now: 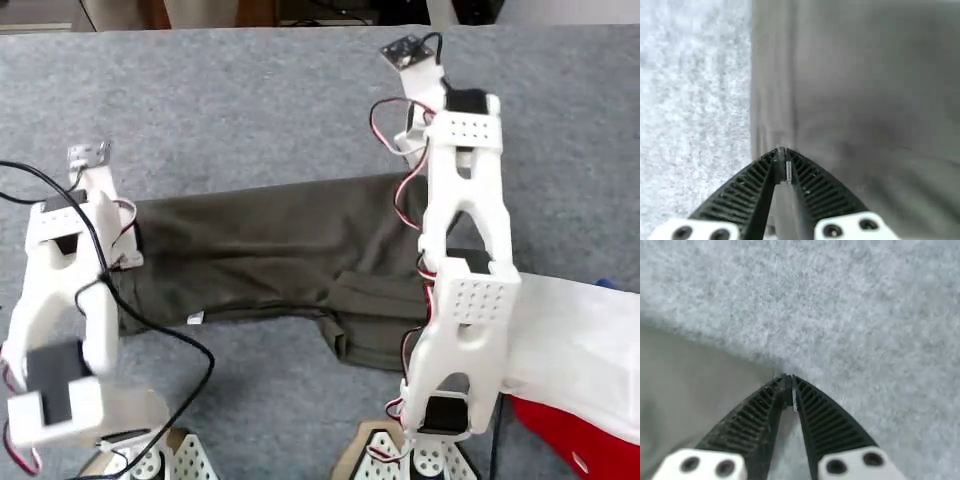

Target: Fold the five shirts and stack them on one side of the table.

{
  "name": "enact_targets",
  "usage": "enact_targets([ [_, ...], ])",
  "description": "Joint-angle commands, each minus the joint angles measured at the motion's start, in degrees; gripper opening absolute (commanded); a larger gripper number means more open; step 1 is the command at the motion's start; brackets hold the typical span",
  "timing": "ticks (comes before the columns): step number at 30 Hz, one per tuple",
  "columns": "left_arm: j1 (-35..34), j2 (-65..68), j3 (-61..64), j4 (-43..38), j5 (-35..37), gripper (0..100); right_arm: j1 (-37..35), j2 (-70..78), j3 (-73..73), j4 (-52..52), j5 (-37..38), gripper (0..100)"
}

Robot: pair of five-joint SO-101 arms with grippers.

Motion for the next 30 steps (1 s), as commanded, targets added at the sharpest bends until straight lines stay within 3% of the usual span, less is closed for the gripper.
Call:
enact_targets([
  [1, 5.10, -10.59, -3.16, 4.66, 0.00, 2, -0.31, -5.32, -5.85, 8.26, -0.18, 0.4],
  [5, 10.46, -21.23, -0.44, 7.56, 0.00, 2, -7.08, -11.82, -2.86, 17.76, -0.88, 0.4],
  [9, 10.20, -31.16, 6.59, 7.21, -0.35, 2, -11.38, -19.21, 5.76, 18.02, -4.75, 0.4],
  [14, 5.27, -39.78, 19.78, 1.58, -0.44, 2, -15.34, -25.10, 25.80, 10.11, -7.65, 0.4],
  [19, -0.70, -44.62, 26.99, 0.35, -4.48, 2, -17.10, -28.62, 50.68, -7.74, -10.46, 0.4],
  [22, -3.52, -46.37, 29.01, 0.35, -6.42, 2, -16.75, -29.67, 58.59, -14.07, -10.11, 0.4],
  [30, -4.57, -47.78, 29.98, 0.53, -6.86, 2, -17.19, -30.20, 63.87, -11.96, -7.03, 0.4],
])
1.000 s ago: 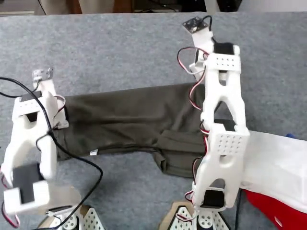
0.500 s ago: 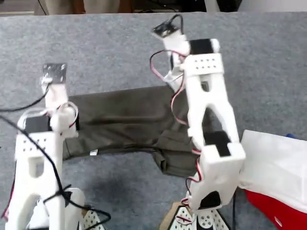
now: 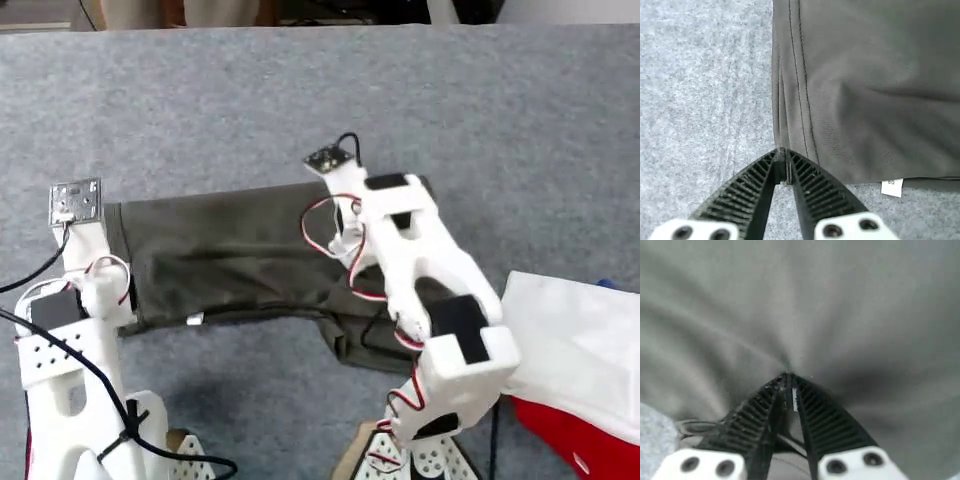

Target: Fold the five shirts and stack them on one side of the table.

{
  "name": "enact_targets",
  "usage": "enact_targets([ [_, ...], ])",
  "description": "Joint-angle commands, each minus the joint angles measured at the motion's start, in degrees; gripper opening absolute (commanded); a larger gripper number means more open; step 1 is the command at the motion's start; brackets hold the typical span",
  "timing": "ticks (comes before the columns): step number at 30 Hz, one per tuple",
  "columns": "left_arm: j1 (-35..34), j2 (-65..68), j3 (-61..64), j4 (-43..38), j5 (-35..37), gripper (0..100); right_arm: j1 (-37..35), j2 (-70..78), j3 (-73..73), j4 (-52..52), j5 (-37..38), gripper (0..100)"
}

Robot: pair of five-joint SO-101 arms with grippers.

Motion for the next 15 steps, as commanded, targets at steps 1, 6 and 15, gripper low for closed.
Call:
enact_targets([
  [1, -0.53, -1.01, -0.09, -0.62, -0.35, 2, -1.27, -2.42, 0.92, 4.22, 2.64, 0.4],
  [6, -0.44, -1.01, -0.09, -0.70, -0.35, 2, -1.19, -2.51, 1.01, 8.97, 5.36, 0.4],
  [15, -0.44, -1.01, 0.00, -0.70, -0.35, 2, -1.19, -11.65, 4.00, 9.32, 5.63, 0.4],
])
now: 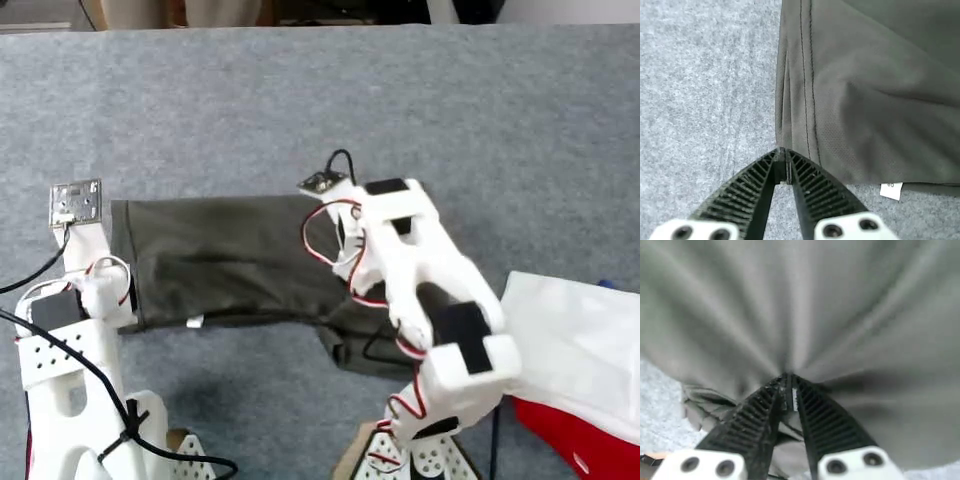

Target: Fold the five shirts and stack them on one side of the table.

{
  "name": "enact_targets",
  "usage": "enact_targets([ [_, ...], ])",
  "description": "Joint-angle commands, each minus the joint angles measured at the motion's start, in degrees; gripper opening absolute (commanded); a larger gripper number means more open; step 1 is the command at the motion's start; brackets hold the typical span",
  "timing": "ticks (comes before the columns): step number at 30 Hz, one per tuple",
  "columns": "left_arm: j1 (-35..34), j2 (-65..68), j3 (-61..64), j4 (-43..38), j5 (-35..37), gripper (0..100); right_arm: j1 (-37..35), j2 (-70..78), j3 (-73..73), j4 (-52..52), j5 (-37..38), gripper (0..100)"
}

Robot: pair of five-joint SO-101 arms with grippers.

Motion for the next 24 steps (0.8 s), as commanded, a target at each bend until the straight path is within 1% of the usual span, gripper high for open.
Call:
enact_targets([
  [1, -0.44, -0.84, -0.18, -0.70, -0.35, 2, -0.84, -9.54, 1.98, 0.97, 0.18, 0.4],
  [7, -0.44, -0.48, -0.18, -0.70, -0.35, 2, -1.27, -22.02, 9.54, 0.44, 0.26, 0.4],
  [12, -0.26, -0.48, -0.09, -0.70, -0.26, 2, -1.27, -23.34, 19.03, -7.82, 0.35, 0.4],
  [16, -0.26, -0.92, 1.76, -0.70, -0.26, 2, -0.84, -23.34, 23.08, -14.15, 1.41, 0.4],
  [18, -0.44, -0.92, 2.55, -0.70, -0.26, 2, -0.84, -23.43, 23.08, -13.71, 3.60, 0.4],
  [24, -0.62, -0.92, 2.90, -0.26, -0.26, 2, -1.27, -23.87, 23.52, -7.03, 3.87, 0.4],
])
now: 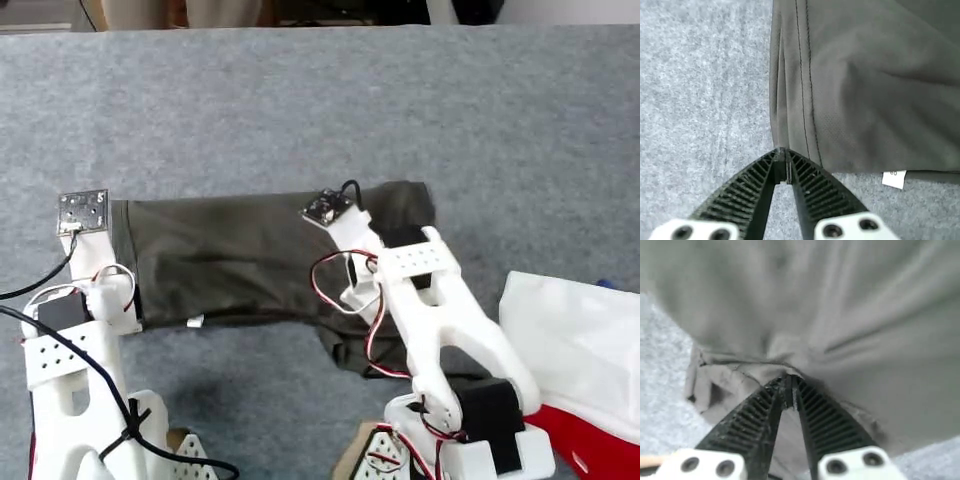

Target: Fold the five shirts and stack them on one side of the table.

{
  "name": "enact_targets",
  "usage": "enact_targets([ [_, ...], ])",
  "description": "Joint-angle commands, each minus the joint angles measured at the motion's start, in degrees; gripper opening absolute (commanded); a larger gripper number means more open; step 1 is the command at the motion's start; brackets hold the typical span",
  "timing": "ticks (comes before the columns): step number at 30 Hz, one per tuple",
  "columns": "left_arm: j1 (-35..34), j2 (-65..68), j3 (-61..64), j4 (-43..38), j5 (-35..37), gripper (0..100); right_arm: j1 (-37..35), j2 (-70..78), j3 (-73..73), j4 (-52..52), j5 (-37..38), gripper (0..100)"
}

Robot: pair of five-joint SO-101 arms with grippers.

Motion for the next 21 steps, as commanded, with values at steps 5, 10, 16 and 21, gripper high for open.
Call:
enact_targets([
  [5, -0.62, -0.84, -0.53, -0.26, -0.26, 2, -0.84, -5.23, 0.84, 4.75, 0.62, 0.4],
  [10, -0.62, -0.84, -0.79, -0.35, -0.26, 2, -0.84, -11.56, 0.84, 11.96, 6.77, 0.4],
  [16, -0.53, -0.84, -0.79, -0.70, -0.26, 2, -3.30, -16.31, 5.32, 15.30, 15.65, 0.4],
  [21, -0.53, -0.84, -0.79, -0.70, -0.26, 2, -3.82, -18.33, 3.30, 17.32, 18.20, 0.4],
])
